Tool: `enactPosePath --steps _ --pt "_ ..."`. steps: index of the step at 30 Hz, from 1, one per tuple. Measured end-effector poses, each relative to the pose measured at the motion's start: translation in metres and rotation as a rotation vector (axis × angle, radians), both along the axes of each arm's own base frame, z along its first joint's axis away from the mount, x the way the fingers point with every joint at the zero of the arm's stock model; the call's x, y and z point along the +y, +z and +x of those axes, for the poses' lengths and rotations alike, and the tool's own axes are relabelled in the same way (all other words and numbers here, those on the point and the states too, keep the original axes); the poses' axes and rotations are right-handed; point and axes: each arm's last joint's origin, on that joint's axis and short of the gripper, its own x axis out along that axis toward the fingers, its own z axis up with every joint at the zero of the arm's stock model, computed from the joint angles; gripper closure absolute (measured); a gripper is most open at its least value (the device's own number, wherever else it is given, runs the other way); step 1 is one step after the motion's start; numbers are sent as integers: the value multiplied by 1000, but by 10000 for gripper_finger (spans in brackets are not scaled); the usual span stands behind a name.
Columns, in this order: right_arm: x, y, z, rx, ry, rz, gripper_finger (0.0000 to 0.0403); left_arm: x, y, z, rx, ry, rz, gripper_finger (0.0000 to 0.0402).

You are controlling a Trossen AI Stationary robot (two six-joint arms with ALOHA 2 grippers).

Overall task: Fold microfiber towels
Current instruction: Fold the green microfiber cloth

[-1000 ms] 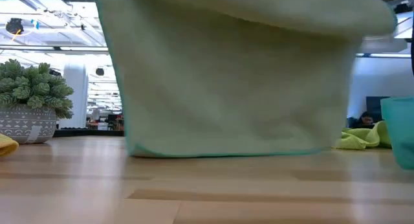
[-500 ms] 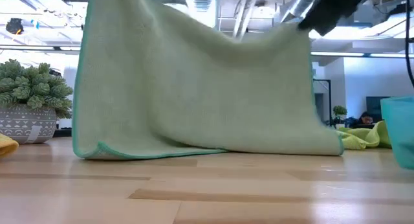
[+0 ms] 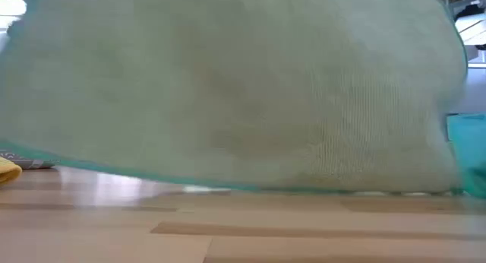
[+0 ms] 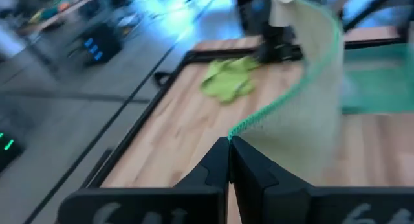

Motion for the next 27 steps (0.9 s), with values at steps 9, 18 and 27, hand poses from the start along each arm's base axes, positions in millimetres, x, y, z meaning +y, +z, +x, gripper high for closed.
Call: enactPosePath --steps 9,18,27 --pt "-48 -58 2 312 -579 -152 384 57 -59 26 149 322 110 401" --pt "-90 -110 22 347 -725 -278 376 110 -146 45 295 535 287 401" --pt "-104 -144 49 485 -657 -432 385 129 -192 53 516 442 311 401"
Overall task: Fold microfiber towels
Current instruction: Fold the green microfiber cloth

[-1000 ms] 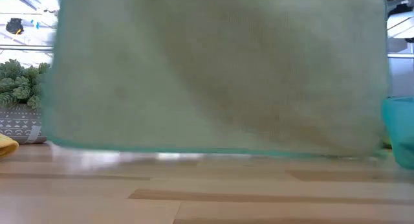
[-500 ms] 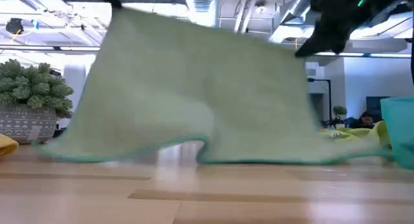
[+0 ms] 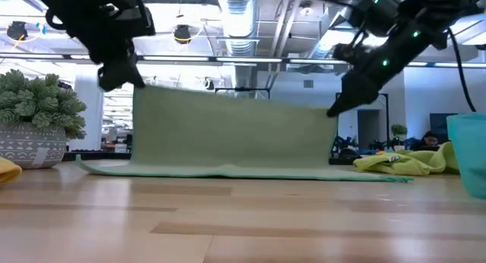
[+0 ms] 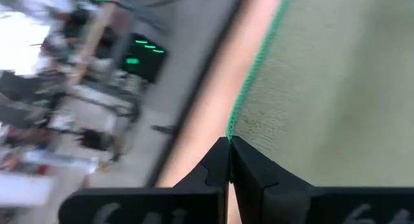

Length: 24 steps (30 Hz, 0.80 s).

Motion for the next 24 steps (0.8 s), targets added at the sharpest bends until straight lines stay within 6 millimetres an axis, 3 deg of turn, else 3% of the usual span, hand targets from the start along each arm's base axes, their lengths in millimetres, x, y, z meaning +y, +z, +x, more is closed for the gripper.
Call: enactPosePath --steps 7,16,24 --pt "23 -22 11 116 135 22 383 -8 -27 -3 95 -104 -285 401" --pt "57 -24 10 117 203 18 384 -25 -30 -11 42 -134 -234 401" --pt "69 -28 4 182 235 1 386 -42 -33 -17 54 -184 -371 402"
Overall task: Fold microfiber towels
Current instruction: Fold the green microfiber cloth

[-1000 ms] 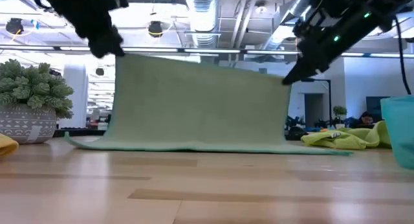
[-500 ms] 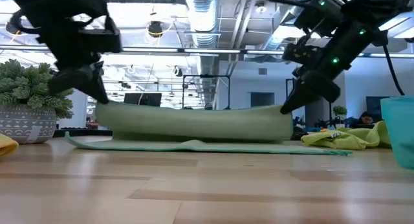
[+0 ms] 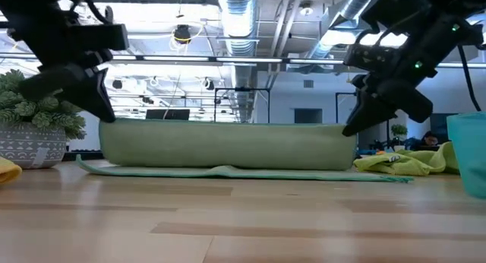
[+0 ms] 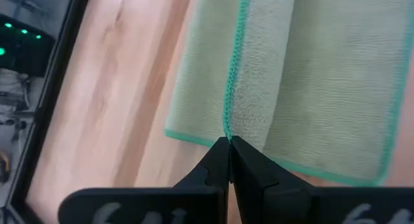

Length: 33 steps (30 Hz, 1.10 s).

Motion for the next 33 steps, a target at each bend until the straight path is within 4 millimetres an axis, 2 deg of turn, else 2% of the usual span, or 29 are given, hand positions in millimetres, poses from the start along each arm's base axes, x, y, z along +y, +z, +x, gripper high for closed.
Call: enactPosePath --steps 6,19,28,33 --pt "-1 0 -1 -5 -52 -26 385 -10 0 -4 -39 -3 -21 402" --pt "15 -2 -3 11 37 -36 384 -20 0 -9 -88 9 -58 401" --pt "24 -2 -4 7 71 -13 380 -20 -20 -14 -104 0 -130 401" --pt "27 -6 -3 34 125 58 383 -20 -22 -15 -86 -10 -151 401"
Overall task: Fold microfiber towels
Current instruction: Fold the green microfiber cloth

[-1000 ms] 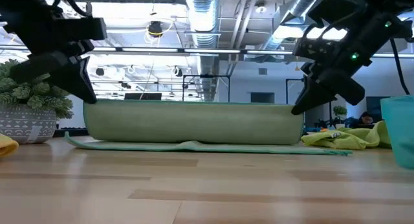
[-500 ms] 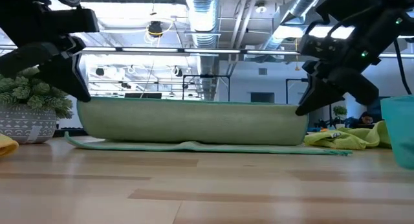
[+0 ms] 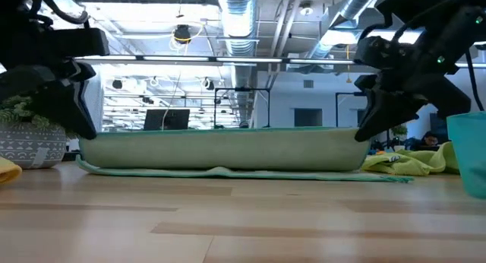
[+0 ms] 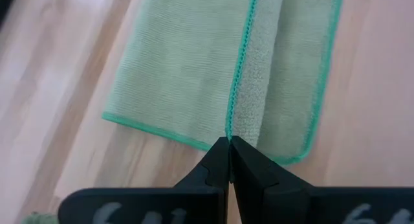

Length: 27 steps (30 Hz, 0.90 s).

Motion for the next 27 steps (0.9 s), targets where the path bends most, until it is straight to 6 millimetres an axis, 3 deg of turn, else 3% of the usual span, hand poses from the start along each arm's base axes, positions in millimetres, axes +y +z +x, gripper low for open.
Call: enactPosePath --steps 19,27 --pt "3 -33 7 153 35 -17 376 -6 -9 5 -43 -85 -120 402" --pt "2 -32 7 144 24 -43 378 -7 -8 7 -74 -100 -113 387"
